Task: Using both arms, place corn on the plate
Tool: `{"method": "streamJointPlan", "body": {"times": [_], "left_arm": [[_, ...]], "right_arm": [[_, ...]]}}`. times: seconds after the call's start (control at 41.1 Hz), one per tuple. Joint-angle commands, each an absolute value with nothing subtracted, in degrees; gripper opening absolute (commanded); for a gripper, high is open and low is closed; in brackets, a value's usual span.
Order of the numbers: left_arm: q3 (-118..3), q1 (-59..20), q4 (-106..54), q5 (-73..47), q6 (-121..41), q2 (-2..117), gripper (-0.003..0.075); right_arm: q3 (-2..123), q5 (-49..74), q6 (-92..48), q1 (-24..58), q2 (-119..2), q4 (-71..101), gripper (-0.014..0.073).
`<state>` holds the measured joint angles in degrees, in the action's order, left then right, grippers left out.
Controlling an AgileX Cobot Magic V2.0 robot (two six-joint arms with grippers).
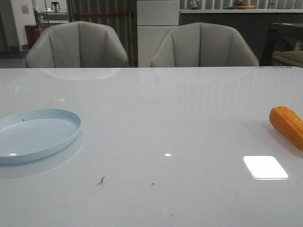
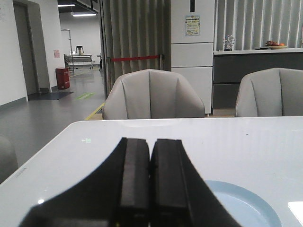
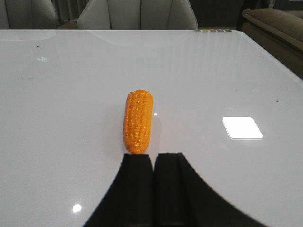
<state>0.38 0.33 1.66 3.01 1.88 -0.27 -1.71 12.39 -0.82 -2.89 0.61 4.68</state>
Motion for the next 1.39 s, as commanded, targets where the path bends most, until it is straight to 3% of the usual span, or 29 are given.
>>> {"method": "streamJointPlan", "body": {"times": [0.0,0.755,0.974,1.145,1.242,1.364], "left_arm": [[0.48,0.28,1.22,7.70,2.10,-0.53,0.0090],[0.48,0.28,1.22,7.70,2.10,-0.53,0.0090],[0.34,0.28,0.50,13.57,2.10,-0.53,0.0090],[-3.11,0.28,-0.34,17.52,2.10,-0.45,0.0090],[-8.22,0.28,-0.34,14.38,2.10,0.68,0.0090],[-17.85,0.28,0.90,9.28,2.10,4.93,0.0090]], "right_arm": [[-0.68,7.10,-1.01,-3.17,1.85,4.49,0.0066],[-0.68,6.41,-1.08,-3.17,1.85,4.38,0.0066],[-0.68,-0.73,-1.08,-3.17,1.85,4.38,0.0066],[-0.49,-14.65,-0.84,-3.12,1.85,4.59,0.0066],[3.92,-14.82,2.83,-3.07,1.85,5.55,0.0066],[17.17,-6.05,3.16,-3.07,-0.41,5.55,0.0066]]}}
